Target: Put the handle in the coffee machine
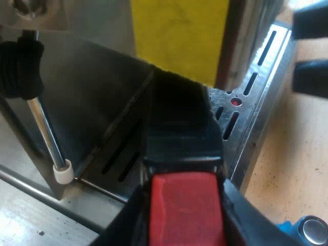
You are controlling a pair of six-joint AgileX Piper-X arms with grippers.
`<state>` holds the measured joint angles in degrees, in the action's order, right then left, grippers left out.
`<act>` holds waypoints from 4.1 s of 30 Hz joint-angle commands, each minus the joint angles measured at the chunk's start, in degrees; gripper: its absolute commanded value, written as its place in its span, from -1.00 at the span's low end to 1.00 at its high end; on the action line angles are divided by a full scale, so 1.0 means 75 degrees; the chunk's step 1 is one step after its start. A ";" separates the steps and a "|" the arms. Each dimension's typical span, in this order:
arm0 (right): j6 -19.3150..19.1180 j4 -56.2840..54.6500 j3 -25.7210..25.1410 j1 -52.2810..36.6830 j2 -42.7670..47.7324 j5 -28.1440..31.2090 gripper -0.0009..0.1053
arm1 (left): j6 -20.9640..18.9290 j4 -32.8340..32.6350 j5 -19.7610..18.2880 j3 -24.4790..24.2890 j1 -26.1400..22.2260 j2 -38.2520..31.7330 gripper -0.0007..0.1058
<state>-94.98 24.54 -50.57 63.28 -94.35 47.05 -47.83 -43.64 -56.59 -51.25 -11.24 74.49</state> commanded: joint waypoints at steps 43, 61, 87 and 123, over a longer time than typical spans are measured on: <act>-0.0239 0.2647 -0.0007 -0.0330 -0.1185 -0.0133 0.05 | 0.2636 -0.1356 -0.2734 -0.0144 -0.0326 0.0067 -0.98; -0.0226 0.2933 -0.0361 -0.0859 -0.1571 -0.1047 0.00 | 0.2637 -0.1339 -0.2723 -0.0144 -0.0326 0.0633 -0.98; -0.1623 0.4716 -0.1810 -0.0865 -0.2748 -0.0106 -0.39 | 0.2637 -0.1131 -0.2684 -0.0144 -0.0326 0.0633 -0.98; -0.2305 0.5551 -0.2064 -0.0949 -0.2748 -0.0762 -0.35 | 0.2637 -0.1131 -0.2216 -0.0144 -0.0326 0.0633 -0.98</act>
<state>-110.43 61.55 -64.73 56.52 -116.32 41.97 -30.33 -50.60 -68.55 -52.29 -14.44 80.26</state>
